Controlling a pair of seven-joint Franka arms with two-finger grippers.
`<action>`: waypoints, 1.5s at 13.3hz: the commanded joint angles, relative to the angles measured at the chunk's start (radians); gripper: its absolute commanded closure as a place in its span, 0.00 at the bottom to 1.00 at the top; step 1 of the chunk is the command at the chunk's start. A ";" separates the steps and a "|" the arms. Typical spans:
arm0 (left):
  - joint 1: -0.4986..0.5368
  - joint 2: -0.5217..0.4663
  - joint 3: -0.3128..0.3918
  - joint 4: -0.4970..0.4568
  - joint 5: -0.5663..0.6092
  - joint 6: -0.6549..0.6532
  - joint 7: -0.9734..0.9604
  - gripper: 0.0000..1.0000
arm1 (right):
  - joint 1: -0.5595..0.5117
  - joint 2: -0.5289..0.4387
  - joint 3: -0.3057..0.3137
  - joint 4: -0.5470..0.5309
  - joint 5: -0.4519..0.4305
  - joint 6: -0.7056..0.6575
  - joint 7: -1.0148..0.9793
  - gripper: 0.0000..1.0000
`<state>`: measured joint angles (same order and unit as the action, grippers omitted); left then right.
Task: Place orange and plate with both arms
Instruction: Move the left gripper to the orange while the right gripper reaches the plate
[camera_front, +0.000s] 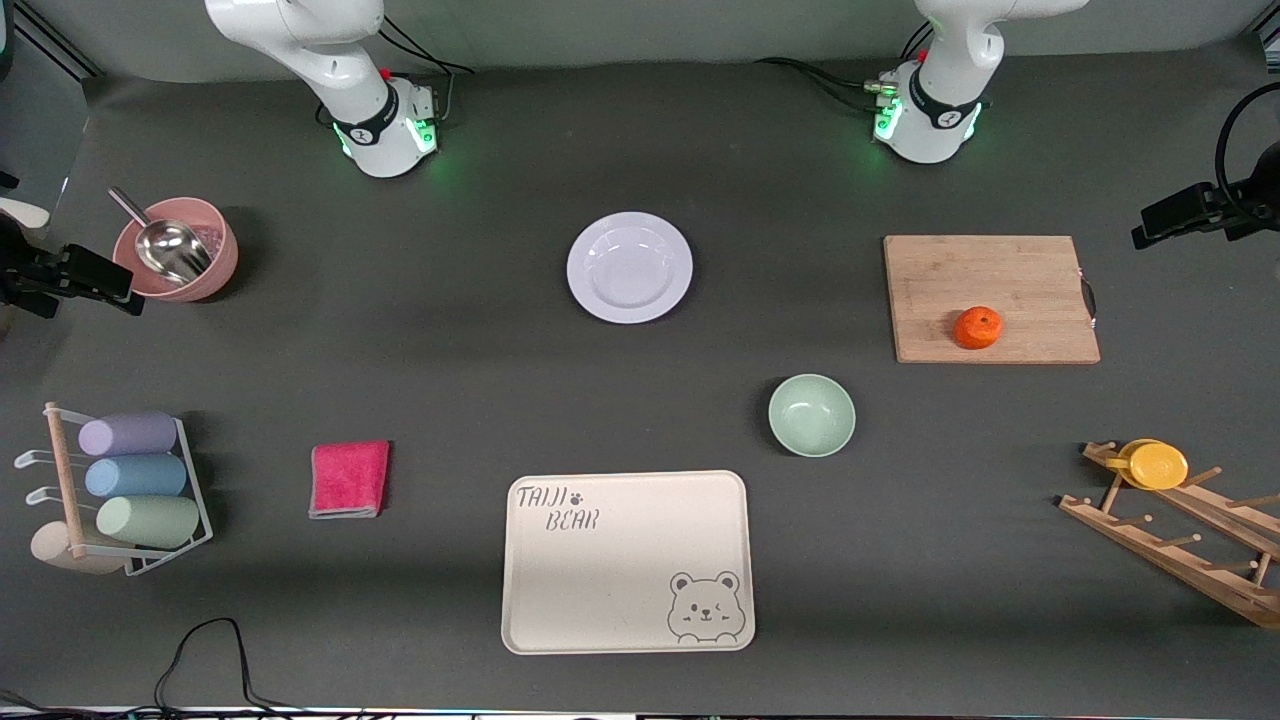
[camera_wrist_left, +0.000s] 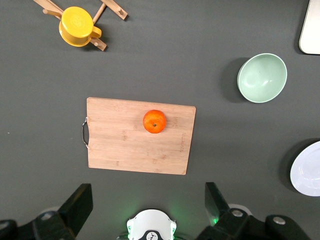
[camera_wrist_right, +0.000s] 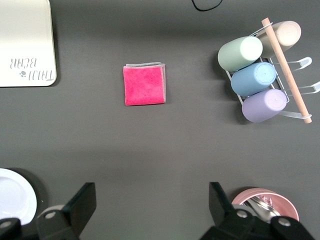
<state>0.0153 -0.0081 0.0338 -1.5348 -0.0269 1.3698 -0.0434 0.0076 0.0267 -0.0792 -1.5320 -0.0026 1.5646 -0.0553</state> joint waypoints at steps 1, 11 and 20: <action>0.003 0.019 -0.002 0.027 -0.012 -0.026 -0.013 0.00 | 0.005 -0.008 -0.002 0.007 -0.016 -0.020 -0.014 0.00; -0.006 0.025 -0.008 0.027 0.025 -0.041 0.004 0.00 | 0.015 -0.126 0.006 -0.100 0.012 -0.077 -0.009 0.00; -0.005 -0.260 -0.006 -0.305 0.021 -0.005 -0.007 0.00 | 0.239 -0.277 0.004 -0.260 0.013 -0.066 0.181 0.00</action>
<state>0.0146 -0.1177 0.0261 -1.6435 -0.0158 1.2827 -0.0423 0.2029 -0.2228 -0.0702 -1.7567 0.0036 1.4924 0.0463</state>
